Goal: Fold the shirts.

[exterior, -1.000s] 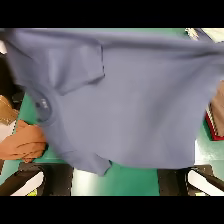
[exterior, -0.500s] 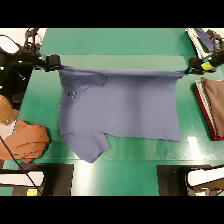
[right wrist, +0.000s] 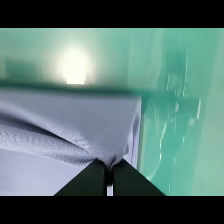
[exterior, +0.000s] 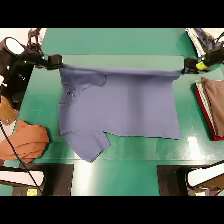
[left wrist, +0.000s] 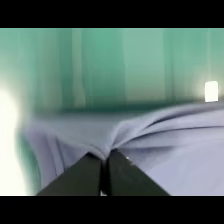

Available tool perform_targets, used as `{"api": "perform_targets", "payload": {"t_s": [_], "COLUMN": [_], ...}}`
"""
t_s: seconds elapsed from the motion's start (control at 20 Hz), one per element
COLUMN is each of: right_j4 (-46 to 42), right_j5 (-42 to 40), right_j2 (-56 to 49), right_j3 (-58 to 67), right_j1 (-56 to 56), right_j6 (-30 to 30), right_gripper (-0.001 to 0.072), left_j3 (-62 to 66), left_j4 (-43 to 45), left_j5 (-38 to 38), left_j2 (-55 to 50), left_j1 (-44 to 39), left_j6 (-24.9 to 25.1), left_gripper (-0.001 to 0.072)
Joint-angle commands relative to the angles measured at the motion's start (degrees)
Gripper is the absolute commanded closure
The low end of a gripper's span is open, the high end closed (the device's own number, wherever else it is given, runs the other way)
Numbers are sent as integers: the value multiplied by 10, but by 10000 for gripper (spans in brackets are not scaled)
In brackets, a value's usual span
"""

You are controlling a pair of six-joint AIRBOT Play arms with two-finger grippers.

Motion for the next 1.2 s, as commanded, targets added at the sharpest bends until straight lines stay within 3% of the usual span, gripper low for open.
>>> {"api": "perform_targets", "payload": {"t_s": [0.0, 0.25, 0.3, 0.35, 0.4, 0.45, 0.65, 0.8, 0.95, 1.15], "right_j4": [-11, 12, 27, 48, 66, 75, 59, 59, 59, 60], "right_j5": [-49, -86, -85, -86, -84, -77, -41, -47, -68, -79], "right_j2": [42, 66, 66, 66, 66, 71, 137, 212, 275, 313], "right_j3": [-119, -224, -232, -237, -237, -237, -257, -314, -367, -380], "right_j1": [10, 10, 10, 10, 10, 8, -13, -29, -43, -45], "right_j6": [-3, -3, -3, -3, -3, -3, -3, -3, -4, -10], "right_gripper": [698, 697, 691, 576, 328, 250, 251, 251, 252, 253], "left_j3": [-59, -155, -158, -158, -158, -158, -179, -302, -456, -595], "left_j4": [6, 6, 7, 7, 7, 9, 69, 86, 47, -20], "left_j5": [-55, -49, -45, -40, -40, -44, -128, -155, -155, -155], "left_j2": [-1, -1, -1, 1, 4, 12, 101, 214, 322, 390], "left_j1": [0, 0, 0, 0, 0, 0, 0, 0, 0, 0], "left_j6": [-1, -2, -13, -25, -35, -34, -37, -70, -92, -107], "left_gripper": [683, 679, 590, 279, 169, 168, 168, 167, 167, 167]}}
